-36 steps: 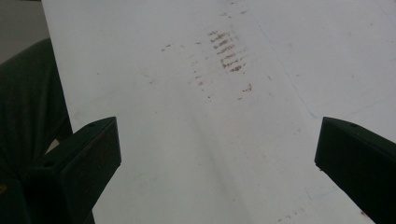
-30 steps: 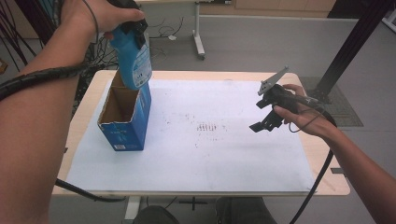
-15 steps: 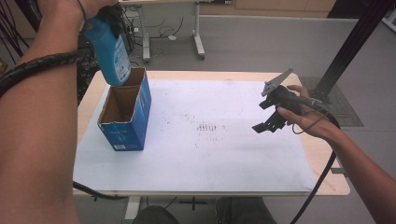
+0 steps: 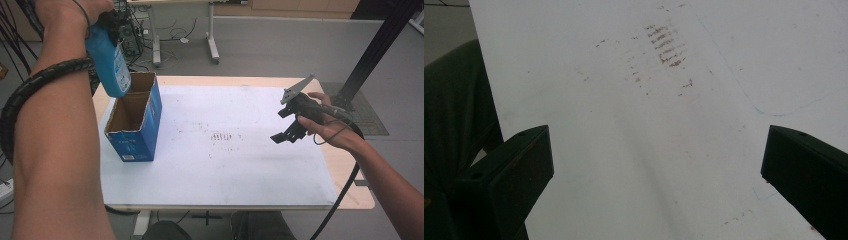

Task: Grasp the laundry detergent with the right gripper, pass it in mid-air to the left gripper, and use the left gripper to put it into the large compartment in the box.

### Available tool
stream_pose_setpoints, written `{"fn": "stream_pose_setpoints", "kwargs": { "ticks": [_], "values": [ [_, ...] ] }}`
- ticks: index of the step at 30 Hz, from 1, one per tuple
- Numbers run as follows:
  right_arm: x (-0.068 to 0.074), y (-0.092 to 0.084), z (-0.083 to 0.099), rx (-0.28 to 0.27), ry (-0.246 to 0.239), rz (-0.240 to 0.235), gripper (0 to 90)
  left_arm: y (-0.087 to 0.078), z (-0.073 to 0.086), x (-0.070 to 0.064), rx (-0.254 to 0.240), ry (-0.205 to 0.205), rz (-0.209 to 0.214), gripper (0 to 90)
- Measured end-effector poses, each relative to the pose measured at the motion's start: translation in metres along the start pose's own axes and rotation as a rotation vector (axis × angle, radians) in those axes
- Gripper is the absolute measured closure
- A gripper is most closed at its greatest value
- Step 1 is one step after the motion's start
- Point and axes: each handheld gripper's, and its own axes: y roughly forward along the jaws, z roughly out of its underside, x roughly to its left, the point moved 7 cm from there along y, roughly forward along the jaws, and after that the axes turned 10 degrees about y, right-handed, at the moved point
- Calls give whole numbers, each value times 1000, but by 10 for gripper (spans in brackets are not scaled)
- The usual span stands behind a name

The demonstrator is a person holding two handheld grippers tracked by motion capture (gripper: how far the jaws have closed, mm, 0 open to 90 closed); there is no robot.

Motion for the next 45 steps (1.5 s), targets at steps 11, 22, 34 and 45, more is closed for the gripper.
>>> {"fn": "stream_pose_setpoints", "kwargs": {
  "ticks": [11,22,34,45],
  "values": [
    [-1,-1,1,3,1,10,3,15,3,3,9,-9,11,370],
    [0,-1,2,8,-5,18,3,33,7,5,22,-15,21,370],
    [1,1,1,7,-8,20,3,64,13,5,42,-6,32,370],
    [1,3,1,11,-8,23,4,99,20,4,55,-3,48,369]
  ]
}}
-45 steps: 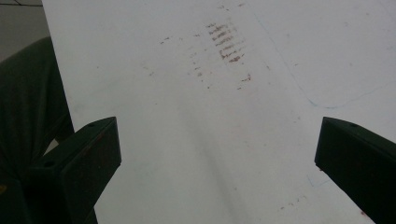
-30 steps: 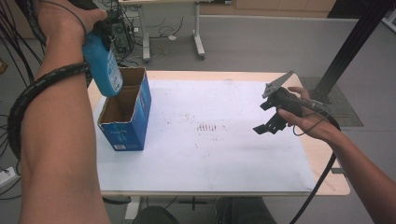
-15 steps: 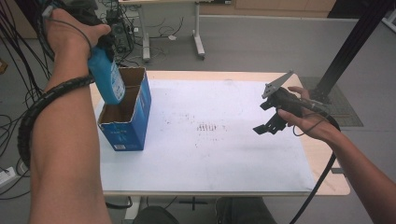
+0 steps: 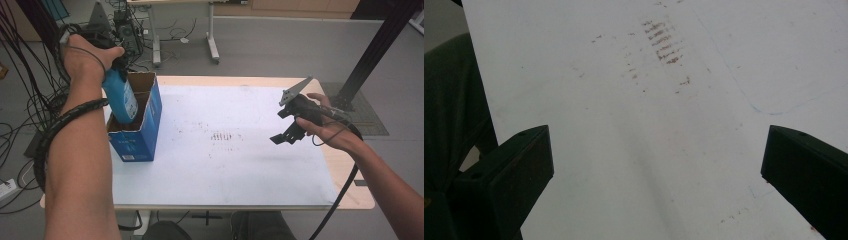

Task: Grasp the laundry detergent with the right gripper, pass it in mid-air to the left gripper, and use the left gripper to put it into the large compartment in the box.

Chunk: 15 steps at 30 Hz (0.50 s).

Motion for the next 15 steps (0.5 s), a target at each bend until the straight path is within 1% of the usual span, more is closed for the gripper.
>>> {"fn": "stream_pose_setpoints", "kwargs": {
  "ticks": [7,8,10,13,15],
  "values": [
    [-1,1,1,1,0,8,4,21,3,-3,4,13,10,369],
    [-1,1,0,-1,-7,10,4,25,4,-3,4,17,12,369],
    [-1,1,1,-2,-1,8,3,32,5,-4,9,20,14,369],
    [-2,1,1,0,-6,11,3,45,8,-5,15,29,9,369],
    [-2,2,2,6,-8,20,4,50,9,-7,15,43,4,369]
  ]
}}
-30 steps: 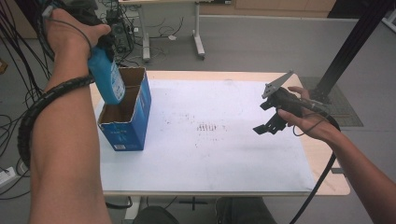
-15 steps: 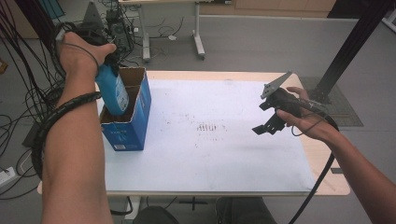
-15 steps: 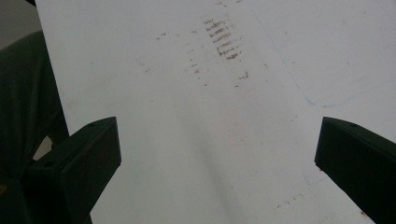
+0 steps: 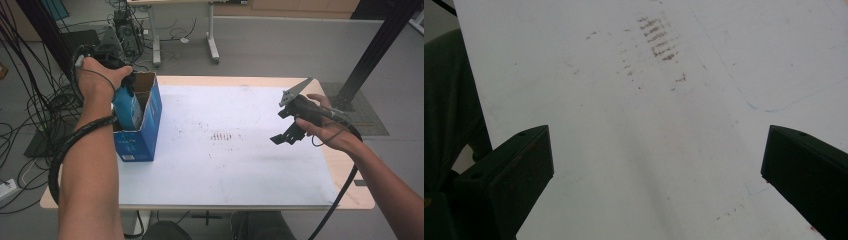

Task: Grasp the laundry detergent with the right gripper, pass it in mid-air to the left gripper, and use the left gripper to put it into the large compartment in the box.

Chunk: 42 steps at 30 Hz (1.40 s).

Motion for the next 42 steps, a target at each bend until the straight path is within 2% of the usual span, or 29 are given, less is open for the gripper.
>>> {"fn": "stream_pose_setpoints", "kwargs": {
  "ticks": [6,10,14,30,38,42],
  "values": [
    [-1,2,3,7,4,0,4,17,4,-2,-11,6,9,369],
    [-1,5,4,10,3,2,4,30,6,-3,-16,27,-1,368],
    [-1,7,6,20,2,5,4,40,8,-3,-15,26,1,369],
    [-2,10,6,25,3,8,4,66,13,-4,-22,47,-8,369],
    [-3,10,8,38,2,15,4,81,16,-5,7,58,2,368],
    [-4,10,9,42,6,17,4,83,15,-4,0,60,1,368]
  ]
}}
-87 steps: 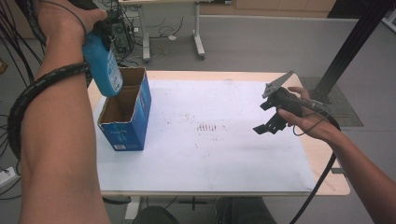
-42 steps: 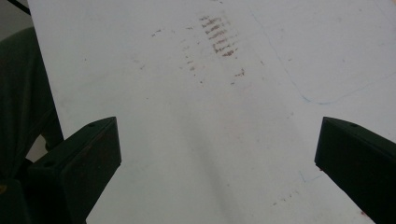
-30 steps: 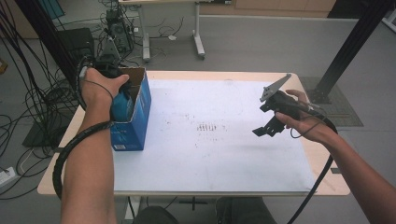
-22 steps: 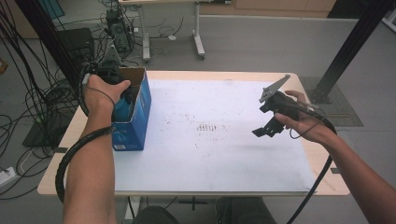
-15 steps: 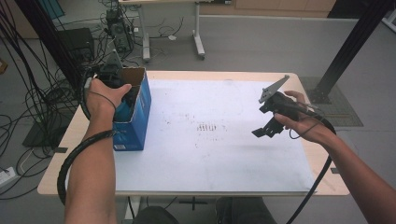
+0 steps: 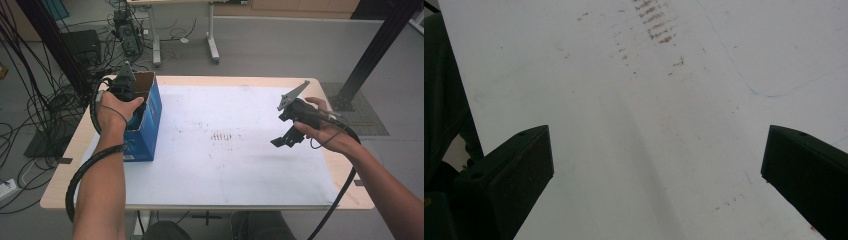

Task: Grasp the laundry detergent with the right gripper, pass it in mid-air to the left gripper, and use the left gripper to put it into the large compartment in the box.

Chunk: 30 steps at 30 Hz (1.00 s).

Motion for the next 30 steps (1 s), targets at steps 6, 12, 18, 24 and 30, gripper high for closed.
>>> {"fn": "stream_pose_setpoints", "kwargs": {
  "ticks": [6,12,18,24,30],
  "values": [
    [-1,-1,0,2,5,6,4,1,-1,1,0,-5,7,367],
    [-1,-1,-1,12,-9,17,4,1,0,1,1,-6,8,366],
    [-1,-2,-2,14,-11,19,4,1,-1,0,1,-7,7,366],
    [-3,-5,-2,13,-7,23,4,1,0,1,-1,-8,8,365],
    [-2,-7,-2,14,-11,22,4,1,0,0,-5,-10,9,365]
  ]
}}
